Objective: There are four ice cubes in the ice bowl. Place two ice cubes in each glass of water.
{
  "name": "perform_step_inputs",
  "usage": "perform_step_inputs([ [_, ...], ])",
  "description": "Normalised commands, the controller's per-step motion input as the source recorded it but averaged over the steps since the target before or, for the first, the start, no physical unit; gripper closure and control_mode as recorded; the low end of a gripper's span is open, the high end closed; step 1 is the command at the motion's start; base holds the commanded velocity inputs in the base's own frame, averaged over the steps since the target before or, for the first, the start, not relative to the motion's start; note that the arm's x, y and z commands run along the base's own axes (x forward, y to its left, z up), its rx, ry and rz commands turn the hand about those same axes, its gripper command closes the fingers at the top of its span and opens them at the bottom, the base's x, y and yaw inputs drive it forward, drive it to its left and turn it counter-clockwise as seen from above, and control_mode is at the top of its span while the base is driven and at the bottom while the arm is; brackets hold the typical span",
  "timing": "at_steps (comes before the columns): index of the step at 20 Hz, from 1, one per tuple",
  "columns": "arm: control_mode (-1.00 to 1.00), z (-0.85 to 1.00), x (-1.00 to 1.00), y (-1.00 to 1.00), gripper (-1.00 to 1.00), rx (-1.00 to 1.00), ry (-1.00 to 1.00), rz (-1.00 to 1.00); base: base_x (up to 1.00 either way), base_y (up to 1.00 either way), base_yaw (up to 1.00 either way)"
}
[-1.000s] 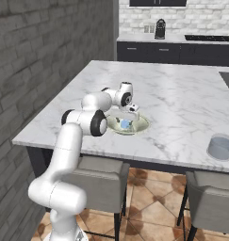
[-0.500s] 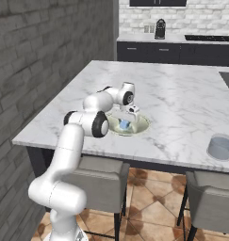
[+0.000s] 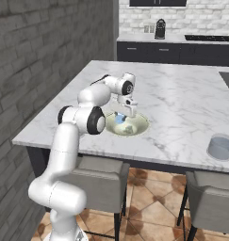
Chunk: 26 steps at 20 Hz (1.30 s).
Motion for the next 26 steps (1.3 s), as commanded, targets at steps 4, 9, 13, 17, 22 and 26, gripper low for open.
perform_step_inputs([
  [4, -1.0, 0.29, -0.87, 0.89, 1.0, 0.0, -0.01, -0.13, 0.0, 0.0, 0.0],
  [9, -1.0, 0.23, -0.83, 0.81, 1.0, 0.0, -0.05, -0.14, 0.0, 0.0, 0.0],
  [13, -1.0, 0.37, -0.36, 0.58, 1.0, -0.04, -0.05, -0.16, 0.0, 0.0, 0.0],
  [17, -1.0, 0.37, -0.06, 0.56, 1.0, -0.07, -0.05, -0.19, 0.0, 0.0, 0.0],
  [22, -1.0, 0.27, 0.0, 0.4, 1.0, -0.05, -0.01, -0.18, 0.0, 0.0, 0.0],
  [26, -1.0, 0.04, 0.0, 0.43, 1.0, 0.0, 0.0, -0.14, 0.0, 0.0, 0.0],
])
